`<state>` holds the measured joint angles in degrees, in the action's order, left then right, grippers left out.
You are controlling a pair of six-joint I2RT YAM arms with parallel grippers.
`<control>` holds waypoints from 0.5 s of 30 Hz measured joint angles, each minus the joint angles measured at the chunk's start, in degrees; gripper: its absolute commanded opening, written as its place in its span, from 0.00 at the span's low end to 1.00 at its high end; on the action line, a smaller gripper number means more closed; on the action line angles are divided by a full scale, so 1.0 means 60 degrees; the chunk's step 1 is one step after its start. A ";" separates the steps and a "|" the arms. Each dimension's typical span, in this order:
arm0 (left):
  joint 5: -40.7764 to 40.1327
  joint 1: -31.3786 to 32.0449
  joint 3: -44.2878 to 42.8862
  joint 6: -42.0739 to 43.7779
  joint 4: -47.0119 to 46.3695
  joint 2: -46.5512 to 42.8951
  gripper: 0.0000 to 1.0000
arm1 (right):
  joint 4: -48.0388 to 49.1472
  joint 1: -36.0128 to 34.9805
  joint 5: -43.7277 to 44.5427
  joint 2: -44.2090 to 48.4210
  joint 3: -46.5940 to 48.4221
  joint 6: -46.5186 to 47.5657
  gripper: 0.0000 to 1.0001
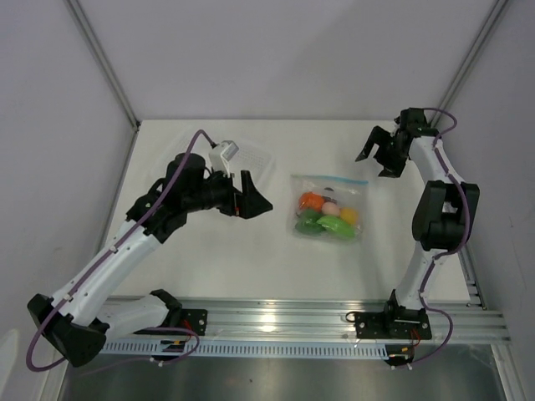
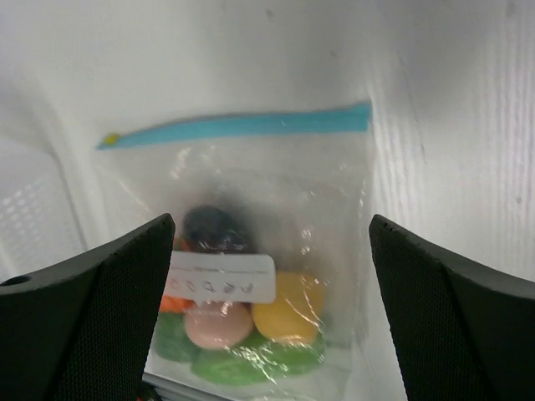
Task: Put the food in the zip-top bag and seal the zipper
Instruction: Place the zipper food storage bag at the center of the board, then reset both arms
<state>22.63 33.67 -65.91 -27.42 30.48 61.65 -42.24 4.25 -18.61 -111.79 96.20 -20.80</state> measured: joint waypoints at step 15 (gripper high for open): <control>-0.1038 0.0000 0.4670 -0.2040 -0.1140 -0.4492 0.99 | -0.0783 -0.5530 0.3115 0.9041 -0.6258 -0.1789 0.99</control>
